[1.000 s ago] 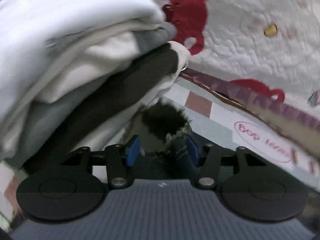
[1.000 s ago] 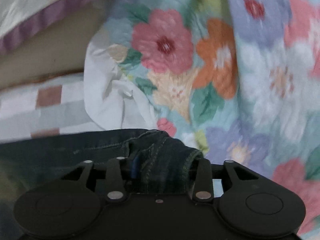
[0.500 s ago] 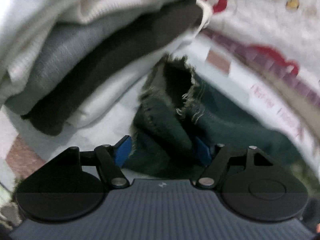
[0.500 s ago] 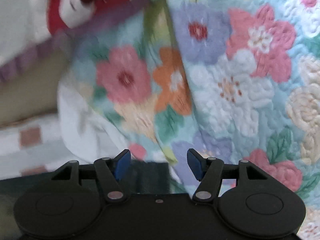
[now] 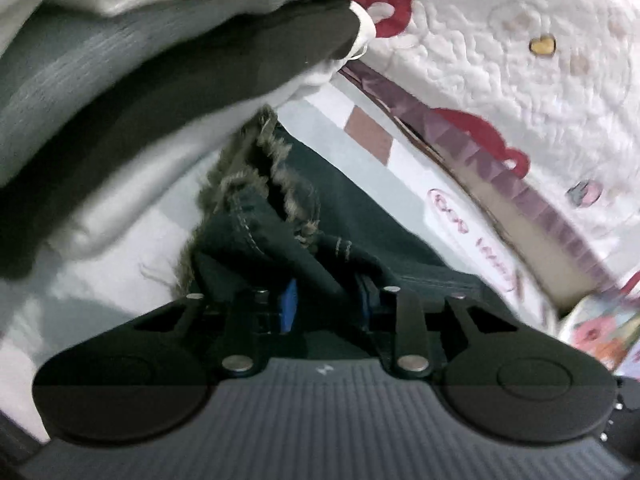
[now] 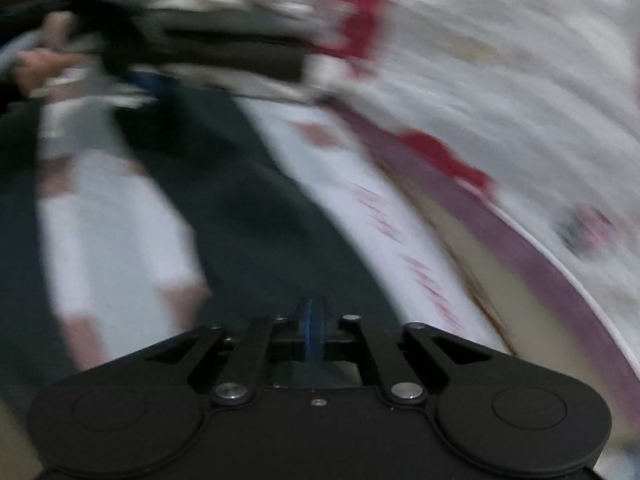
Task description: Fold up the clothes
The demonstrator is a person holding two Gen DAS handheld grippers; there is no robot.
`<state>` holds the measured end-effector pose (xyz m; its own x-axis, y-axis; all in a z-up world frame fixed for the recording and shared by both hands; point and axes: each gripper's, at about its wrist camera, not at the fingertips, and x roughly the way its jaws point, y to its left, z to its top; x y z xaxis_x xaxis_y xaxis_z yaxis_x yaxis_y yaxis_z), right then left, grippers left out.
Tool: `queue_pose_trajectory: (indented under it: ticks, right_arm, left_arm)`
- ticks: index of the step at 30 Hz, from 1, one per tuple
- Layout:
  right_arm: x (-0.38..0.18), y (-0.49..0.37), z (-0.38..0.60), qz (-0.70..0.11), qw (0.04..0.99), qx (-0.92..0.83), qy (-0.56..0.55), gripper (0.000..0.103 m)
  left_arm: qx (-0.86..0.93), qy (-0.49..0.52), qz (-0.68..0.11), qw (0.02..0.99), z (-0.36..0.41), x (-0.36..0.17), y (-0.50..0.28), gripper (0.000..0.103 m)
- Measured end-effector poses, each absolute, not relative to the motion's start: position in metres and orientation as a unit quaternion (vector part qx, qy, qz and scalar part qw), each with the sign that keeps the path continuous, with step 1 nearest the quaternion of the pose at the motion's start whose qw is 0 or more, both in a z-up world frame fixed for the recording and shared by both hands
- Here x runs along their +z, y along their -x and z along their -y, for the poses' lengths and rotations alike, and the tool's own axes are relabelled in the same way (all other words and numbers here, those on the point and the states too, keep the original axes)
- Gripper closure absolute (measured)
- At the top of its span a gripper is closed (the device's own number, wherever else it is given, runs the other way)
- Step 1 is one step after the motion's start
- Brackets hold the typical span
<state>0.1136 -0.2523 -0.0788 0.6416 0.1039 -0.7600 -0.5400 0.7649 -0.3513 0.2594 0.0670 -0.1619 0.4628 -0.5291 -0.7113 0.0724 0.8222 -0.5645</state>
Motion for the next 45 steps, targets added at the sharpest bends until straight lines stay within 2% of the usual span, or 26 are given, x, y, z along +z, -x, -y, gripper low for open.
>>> queue_pose_trajectory:
  ticks: [2,3,7,10,11,12,14,17,19,22,24,26,30,33,38,42,45]
  right_arm:
    - [-0.094,-0.118,0.224,-0.382,0.847,0.225,0.293,0.057]
    - [-0.104,-0.121,0.214,-0.383,0.842,0.236,0.298,0.055]
    - [-0.145,-0.141,0.179,-0.395,0.826,0.225,0.334,0.055]
    - [-0.155,-0.150,0.174,-0.381,0.842,0.196,0.327,0.056]
    - [-0.151,-0.155,0.176,-0.386,0.850,0.191,0.304,0.079]
    - [-0.146,-0.161,0.178,-0.391,0.856,0.187,0.281,0.094]
    - [-0.134,-0.165,0.184,-0.389,0.871,0.176,0.241,0.099]
    - [-0.105,-0.162,0.201,-0.369,0.899,0.156,0.174,0.100]
    - [-0.086,-0.159,0.222,-0.363,0.914,0.147,0.102,0.099]
    - [-0.062,-0.144,0.250,-0.339,0.931,0.133,0.020,0.099]
    - [-0.054,-0.136,0.261,-0.326,0.938,0.122,0.006,0.100]
    - [-0.053,-0.136,0.267,-0.321,0.941,0.110,0.005,0.100]
    - [-0.052,-0.133,0.279,-0.307,0.946,0.105,-0.021,0.100]
    - [-0.061,-0.120,0.275,-0.309,0.938,0.150,-0.034,0.099]
    - [-0.106,-0.086,0.244,-0.412,0.877,0.240,0.054,0.098]
    - [-0.118,-0.079,0.246,-0.432,0.872,0.226,0.038,0.098]
    - [-0.104,-0.087,0.245,-0.436,0.867,0.242,0.016,0.086]
  left_arm:
    - [-0.196,0.249,-0.471,0.823,-0.063,-0.162,-0.263,0.085]
    - [-0.208,0.266,-0.461,0.821,-0.063,-0.163,-0.266,0.086]
    - [-0.231,0.305,-0.442,0.812,-0.065,-0.166,-0.271,0.086]
    - [-0.231,0.315,-0.442,0.808,-0.069,-0.167,-0.269,0.086]
    - [-0.230,0.320,-0.441,0.806,-0.071,-0.167,-0.269,0.086]
    - [-0.228,0.324,-0.441,0.806,-0.074,-0.167,-0.268,0.086]
    - [-0.224,0.334,-0.437,0.805,-0.080,-0.167,-0.266,0.086]
    - [-0.242,0.369,-0.417,0.794,-0.094,-0.160,-0.265,0.086]
    - [-0.261,0.353,-0.398,0.806,-0.099,-0.146,-0.259,0.084]
    - [-0.289,0.317,-0.366,0.826,-0.105,-0.122,-0.248,0.076]
    - [-0.301,0.305,-0.360,0.829,-0.108,-0.112,-0.242,0.057]
    - [-0.302,0.316,-0.382,0.814,-0.108,-0.116,-0.237,0.050]
    - [-0.285,0.343,-0.428,0.786,-0.103,-0.134,-0.238,0.050]
    - [-0.238,0.326,-0.439,0.803,-0.104,-0.137,-0.237,0.049]
    - [-0.177,0.270,-0.422,0.847,-0.108,-0.125,-0.232,0.047]
    - [-0.185,0.252,-0.436,0.844,-0.096,-0.131,-0.232,0.044]
    - [-0.191,0.226,-0.456,0.839,-0.079,-0.138,-0.235,0.044]
